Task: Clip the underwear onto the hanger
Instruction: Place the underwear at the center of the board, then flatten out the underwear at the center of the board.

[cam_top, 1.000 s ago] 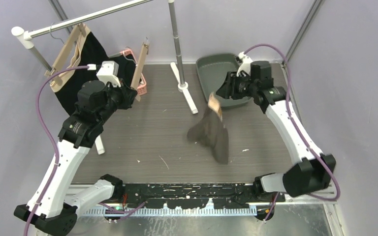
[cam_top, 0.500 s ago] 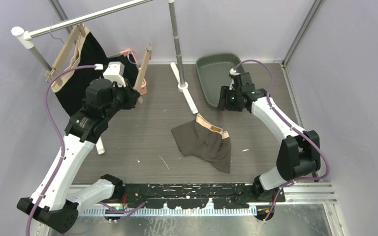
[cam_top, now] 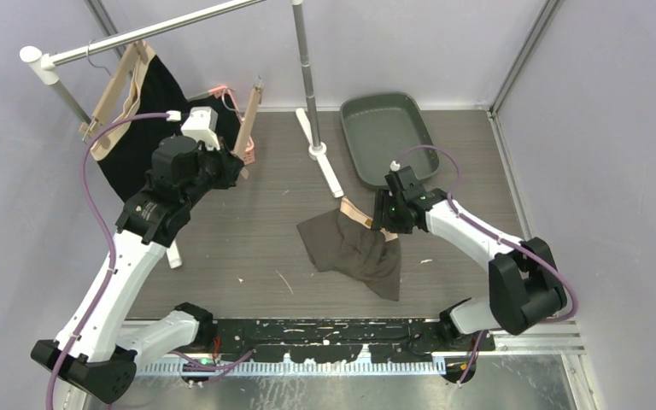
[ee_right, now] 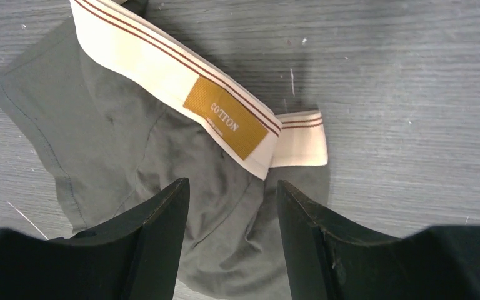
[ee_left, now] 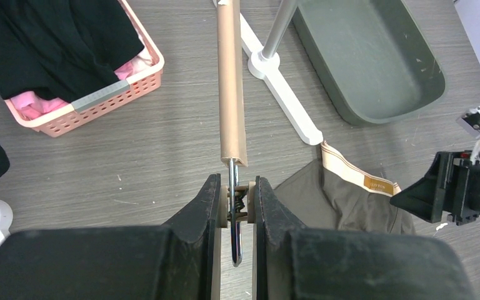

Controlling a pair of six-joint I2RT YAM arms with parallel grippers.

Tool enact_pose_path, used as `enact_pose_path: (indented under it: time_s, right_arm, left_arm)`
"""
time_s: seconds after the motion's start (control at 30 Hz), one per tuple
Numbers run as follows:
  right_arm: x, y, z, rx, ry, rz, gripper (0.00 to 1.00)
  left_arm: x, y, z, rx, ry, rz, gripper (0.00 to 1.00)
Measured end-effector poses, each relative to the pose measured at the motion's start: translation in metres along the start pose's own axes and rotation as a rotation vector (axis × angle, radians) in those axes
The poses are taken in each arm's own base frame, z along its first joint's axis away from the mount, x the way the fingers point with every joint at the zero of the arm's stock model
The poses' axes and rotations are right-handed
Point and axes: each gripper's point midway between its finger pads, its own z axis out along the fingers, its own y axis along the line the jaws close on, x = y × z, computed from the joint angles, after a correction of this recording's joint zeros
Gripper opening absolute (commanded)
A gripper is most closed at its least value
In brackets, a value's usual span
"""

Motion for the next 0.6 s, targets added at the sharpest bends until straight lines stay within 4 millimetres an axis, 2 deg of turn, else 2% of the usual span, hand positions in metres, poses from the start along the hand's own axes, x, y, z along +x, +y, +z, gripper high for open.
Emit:
enact_pose_path:
  time_s: [0.17, 0.4, 0.43, 0.6]
  right_arm:
    - [0.008, -0.003, -0.006, -0.009, -0.025, 0.047, 0.59]
    - [0.034, -0.003, 0.002, -0.018, 0.023, 0.074, 0.56]
    - [0.037, -0.003, 0.003, -0.021, 0.028, 0.074, 0.53]
    - [0.043, 0.001, 0.006, -0.032, 0.034, 0.082, 0.12]
  left_arm:
    - [0.003, 0.001, 0.002, -0.002, 0.004, 0.001, 0.0]
    - [0.008, 0.002, 0.005, -0.005, 0.013, 0.001, 0.0]
    - [0.008, 0.002, 0.005, -0.005, 0.014, 0.002, 0.0]
    - [0.007, 0.002, 0.005, -0.004, 0.009, 0.001, 0.0]
